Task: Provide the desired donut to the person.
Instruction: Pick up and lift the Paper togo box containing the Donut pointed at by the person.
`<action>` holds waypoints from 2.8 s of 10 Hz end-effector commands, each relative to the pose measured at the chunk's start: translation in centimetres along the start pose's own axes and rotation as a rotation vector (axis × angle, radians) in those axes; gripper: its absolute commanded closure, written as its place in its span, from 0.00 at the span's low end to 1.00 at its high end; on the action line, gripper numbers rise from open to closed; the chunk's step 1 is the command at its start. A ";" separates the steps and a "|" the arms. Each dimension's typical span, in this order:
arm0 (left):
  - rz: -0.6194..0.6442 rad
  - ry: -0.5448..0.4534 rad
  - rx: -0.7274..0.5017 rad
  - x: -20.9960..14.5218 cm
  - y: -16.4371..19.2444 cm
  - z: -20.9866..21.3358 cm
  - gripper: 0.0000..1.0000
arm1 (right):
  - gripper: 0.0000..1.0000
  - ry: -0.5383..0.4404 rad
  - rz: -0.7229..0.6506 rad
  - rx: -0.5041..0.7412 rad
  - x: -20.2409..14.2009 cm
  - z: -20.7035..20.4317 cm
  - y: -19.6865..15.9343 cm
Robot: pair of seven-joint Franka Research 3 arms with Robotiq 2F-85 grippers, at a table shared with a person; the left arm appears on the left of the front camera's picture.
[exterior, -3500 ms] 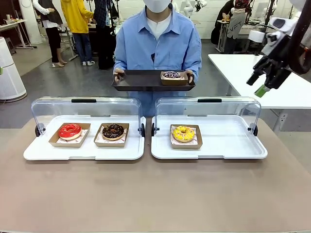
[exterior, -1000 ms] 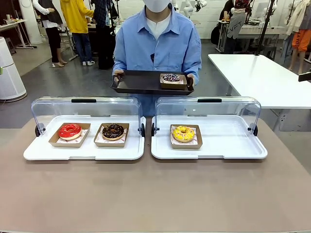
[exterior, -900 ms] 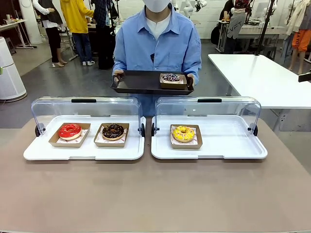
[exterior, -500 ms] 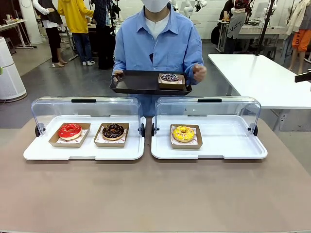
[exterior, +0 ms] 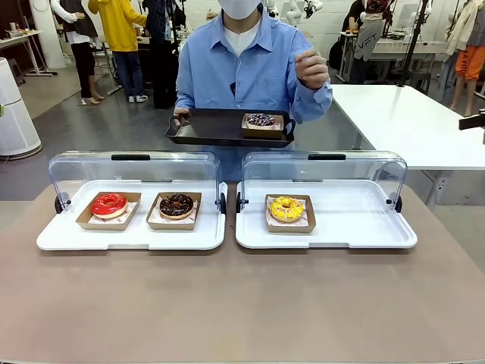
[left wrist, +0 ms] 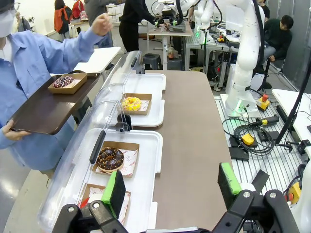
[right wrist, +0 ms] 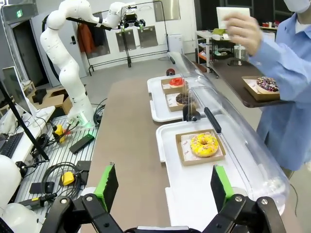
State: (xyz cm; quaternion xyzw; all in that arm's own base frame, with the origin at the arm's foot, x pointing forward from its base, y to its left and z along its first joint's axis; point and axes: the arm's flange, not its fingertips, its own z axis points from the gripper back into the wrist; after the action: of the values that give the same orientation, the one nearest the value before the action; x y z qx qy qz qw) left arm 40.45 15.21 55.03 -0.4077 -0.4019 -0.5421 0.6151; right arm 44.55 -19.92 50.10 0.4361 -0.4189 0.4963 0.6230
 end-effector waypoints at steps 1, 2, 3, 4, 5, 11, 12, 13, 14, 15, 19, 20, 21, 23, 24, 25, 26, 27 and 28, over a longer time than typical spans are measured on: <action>-0.005 -0.005 -0.002 0.1 -0.2 0.1 0.00 | 0.00 -0.001 0.010 0.009 0.1 0.2 -0.2; -0.005 -0.005 -0.002 0.1 -0.2 0.1 0.00 | 0.00 -0.001 0.010 0.009 0.1 0.2 -0.2; -0.005 -0.005 -0.002 0.1 -0.2 0.1 0.00 | 0.00 -0.001 0.010 0.009 0.1 0.2 -0.2; -0.005 -0.005 -0.002 0.1 -0.2 0.1 0.00 | 0.00 -0.001 0.010 0.009 0.1 0.2 -0.2; -0.005 -0.005 -0.002 0.1 -0.2 0.1 0.00 | 0.00 -0.001 0.010 0.009 0.1 0.2 -0.2; -0.005 -0.005 -0.002 0.1 -0.2 0.1 0.00 | 0.00 -0.001 0.010 0.009 0.1 0.2 -0.2; -0.005 -0.005 -0.002 0.1 -0.2 0.1 0.00 | 0.00 -0.001 0.010 0.009 0.1 0.2 -0.2; -0.005 -0.005 -0.002 0.1 -0.2 0.1 0.00 | 0.00 -0.001 0.010 0.009 0.1 0.2 -0.2; -0.005 -0.005 -0.002 0.1 -0.2 0.1 0.00 | 0.00 0.000 0.001 -0.001 0.0 0.1 0.0; -0.005 -0.005 -0.002 0.1 -0.2 0.1 0.00 | 0.00 0.110 0.047 0.061 1.2 -0.6 1.4; -0.005 -0.005 -0.002 0.1 -0.2 0.1 0.00 | 0.00 0.402 0.272 0.099 9.9 -7.8 6.2; -0.005 -0.005 -0.002 0.1 -0.2 0.1 0.00 | 0.00 0.460 0.310 0.122 11.1 -10.7 7.2; -0.005 -0.005 -0.002 0.1 -0.2 0.1 0.00 | 0.00 0.533 0.350 0.138 12.3 -14.1 8.3; -0.005 -0.005 -0.002 0.1 -0.2 0.1 0.00 | 0.00 0.701 0.415 0.132 13.6 -19.8 10.4; -0.005 -0.005 -0.002 0.1 -0.2 0.1 0.00 | 0.00 0.784 0.412 0.099 13.9 -22.6 10.7; -0.005 -0.005 -0.002 0.1 -0.2 0.1 0.00 | 0.00 0.857 0.403 0.088 13.7 -25.2 11.0; -0.005 -0.005 -0.002 0.1 -0.2 0.1 0.00 | 0.00 0.932 0.367 0.070 13.2 -27.8 10.9; -0.005 -0.005 -0.002 0.1 -0.2 0.1 0.00 | 0.00 0.994 0.335 0.035 12.6 -29.7 10.3; -0.005 -0.005 -0.002 0.1 -0.2 0.1 0.00 | 0.00 1.017 0.269 0.031 12.1 -31.3 9.2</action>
State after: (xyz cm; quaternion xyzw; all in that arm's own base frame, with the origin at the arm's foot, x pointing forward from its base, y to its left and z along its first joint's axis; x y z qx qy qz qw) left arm 40.47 15.15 55.07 -0.4075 -0.4016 -0.5428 0.6148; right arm 38.75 13.80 55.41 0.0878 -0.1389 0.7509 0.6397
